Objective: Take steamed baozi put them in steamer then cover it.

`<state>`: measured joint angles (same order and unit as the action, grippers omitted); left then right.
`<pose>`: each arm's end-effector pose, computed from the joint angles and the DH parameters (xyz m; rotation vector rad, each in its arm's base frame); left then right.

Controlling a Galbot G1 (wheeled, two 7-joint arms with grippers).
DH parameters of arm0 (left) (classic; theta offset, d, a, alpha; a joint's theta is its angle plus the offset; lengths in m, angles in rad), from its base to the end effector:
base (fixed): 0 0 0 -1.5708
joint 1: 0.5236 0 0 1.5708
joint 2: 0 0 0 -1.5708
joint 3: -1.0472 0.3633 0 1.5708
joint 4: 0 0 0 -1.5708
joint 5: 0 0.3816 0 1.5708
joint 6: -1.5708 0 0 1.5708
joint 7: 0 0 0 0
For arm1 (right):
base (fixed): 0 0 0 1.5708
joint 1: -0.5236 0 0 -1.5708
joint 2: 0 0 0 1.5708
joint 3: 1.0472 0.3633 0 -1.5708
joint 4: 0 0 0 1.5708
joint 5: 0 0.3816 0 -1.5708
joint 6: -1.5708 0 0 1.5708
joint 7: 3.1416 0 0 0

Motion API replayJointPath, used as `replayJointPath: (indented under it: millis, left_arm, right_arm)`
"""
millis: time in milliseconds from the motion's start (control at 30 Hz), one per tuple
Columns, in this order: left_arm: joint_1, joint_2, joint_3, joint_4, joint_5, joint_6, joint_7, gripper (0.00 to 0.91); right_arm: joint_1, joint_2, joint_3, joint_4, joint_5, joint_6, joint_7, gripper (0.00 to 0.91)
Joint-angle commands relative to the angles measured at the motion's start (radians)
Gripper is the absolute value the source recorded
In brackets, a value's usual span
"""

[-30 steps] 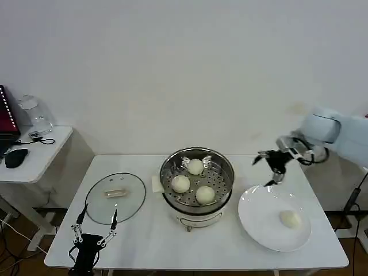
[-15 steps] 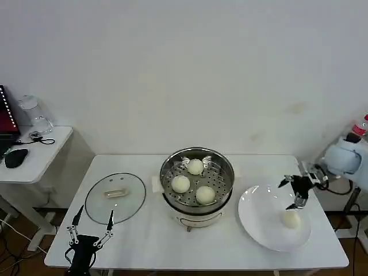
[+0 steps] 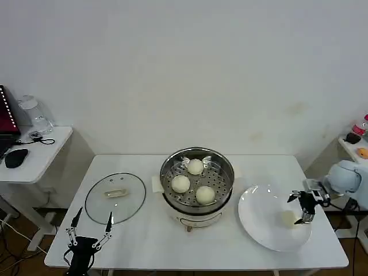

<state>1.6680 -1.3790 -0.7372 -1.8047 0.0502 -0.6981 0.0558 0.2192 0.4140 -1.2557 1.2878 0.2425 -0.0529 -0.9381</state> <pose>0.1469 0.1296 -0.4183 0.0881 2.7850 0.4811 0.4707 -0.2860 -0.2274 1.2586 -1.4315 1.1864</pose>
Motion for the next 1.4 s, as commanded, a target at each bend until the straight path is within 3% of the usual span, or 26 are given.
replayJointPath:
  millis: [33, 333, 533, 633, 933, 1167, 1400]
  left_arm:
    - [0.002, 0.001, -0.002, 0.004, -0.001, 0.000, -0.001, 0.907]
    - [0.001, 0.001, -0.003, 0.003, 0.000, 0.001, -0.001, 0.907]
    - [0.000, 0.001, -0.004, 0.004, 0.001, 0.001, -0.001, 0.907]
    - [0.001, 0.002, -0.005, 0.004, 0.000, 0.001, -0.001, 0.907]
    - [-0.001, -0.002, -0.001, 0.002, 0.005, 0.001, -0.001, 0.907]
    - [-0.005, -0.001, 0.003, -0.004, 0.007, 0.003, 0.000, 0.907]
    - [-0.010, 0.004, 0.013, 0.009, 0.011, 0.003, 0.004, 0.907]
  right_arm:
    - [-0.128, 0.007, 0.108, -0.037, -0.052, 0.005, 0.012, 0.907]
    - [-0.175, 0.025, 0.135, -0.059, -0.067, 0.002, 0.016, 0.907]
    - [-0.179, 0.035, 0.142, -0.071, -0.071, -0.001, 0.017, 0.786]
    - [-0.178, 0.038, 0.141, -0.072, -0.070, -0.002, 0.018, 0.675]
    - [-0.120, 0.026, 0.117, -0.051, -0.045, -0.005, 0.020, 0.635]
    - [0.036, 0.001, 0.043, 0.042, 0.078, -0.027, 0.024, 0.635]
    - [0.349, 0.010, -0.095, 0.144, 0.237, -0.047, 0.025, 0.635]
